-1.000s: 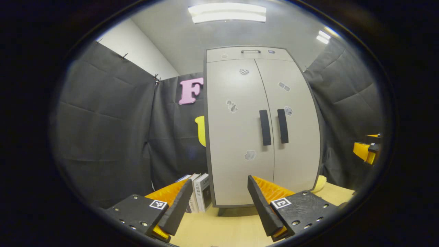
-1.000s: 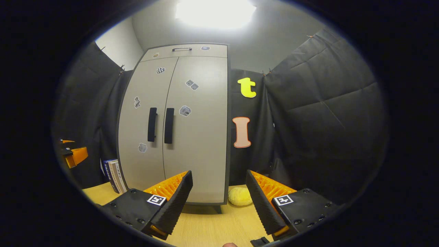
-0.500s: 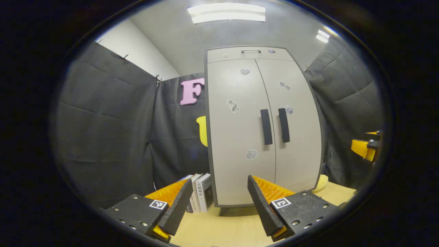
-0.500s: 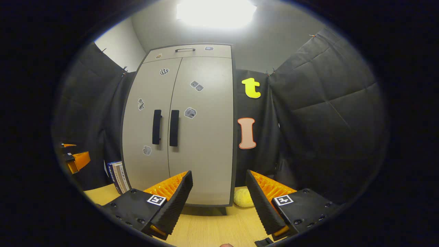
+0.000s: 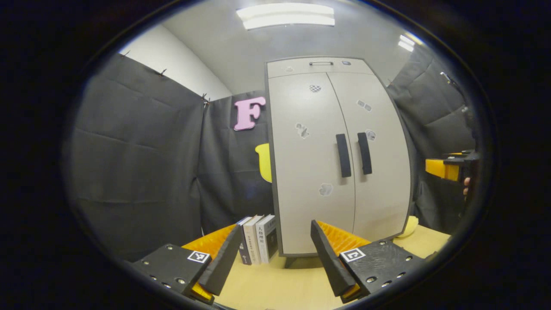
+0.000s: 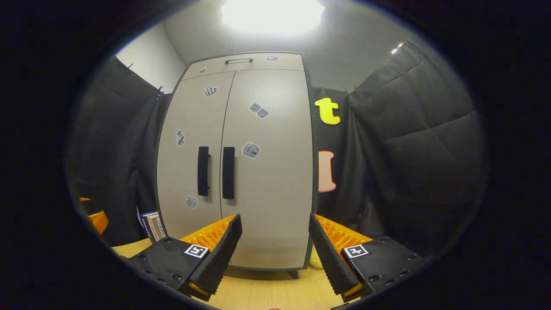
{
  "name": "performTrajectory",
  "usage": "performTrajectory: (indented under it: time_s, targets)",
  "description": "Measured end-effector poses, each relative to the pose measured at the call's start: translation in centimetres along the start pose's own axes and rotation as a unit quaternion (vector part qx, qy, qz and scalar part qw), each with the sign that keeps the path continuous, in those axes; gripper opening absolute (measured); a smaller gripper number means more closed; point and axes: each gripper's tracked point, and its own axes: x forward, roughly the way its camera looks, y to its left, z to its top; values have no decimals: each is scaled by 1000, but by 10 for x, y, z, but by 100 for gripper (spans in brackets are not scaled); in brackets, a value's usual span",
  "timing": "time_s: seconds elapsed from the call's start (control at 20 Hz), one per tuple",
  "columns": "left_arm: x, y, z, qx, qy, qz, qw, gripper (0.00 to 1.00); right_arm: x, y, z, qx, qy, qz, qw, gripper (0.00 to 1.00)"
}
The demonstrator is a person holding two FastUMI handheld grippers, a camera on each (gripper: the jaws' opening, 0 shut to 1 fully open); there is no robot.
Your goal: Open the right door of the double-door shoe cabinet with the right hand, and open the left door with the left hand.
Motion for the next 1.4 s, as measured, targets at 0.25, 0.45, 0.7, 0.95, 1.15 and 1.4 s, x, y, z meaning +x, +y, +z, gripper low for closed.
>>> performTrajectory:
  time_s: [0.25,0.45,0.7,0.95,1.15,1.4]
  targets:
    - [-9,22,-5,2,6,27,1000,93,28,28,18,8,-5,27,1000,97]
    - [-17,38,-7,7,8,47,999,93,49,46,26,15,-6,41,999,98]
    - [-25,53,-11,4,12,65,998,94,79,63,32,30,-3,50,998,98]
    - [-30,61,-15,4,17,78,997,94,112,75,42,32,-6,56,998,98]
    - [-37,71,-24,0,25,90,996,94,136,89,47,29,-6,62,998,98]
    - [-43,91,-31,3,35,112,993,94,162,102,47,25,3,59,998,95]
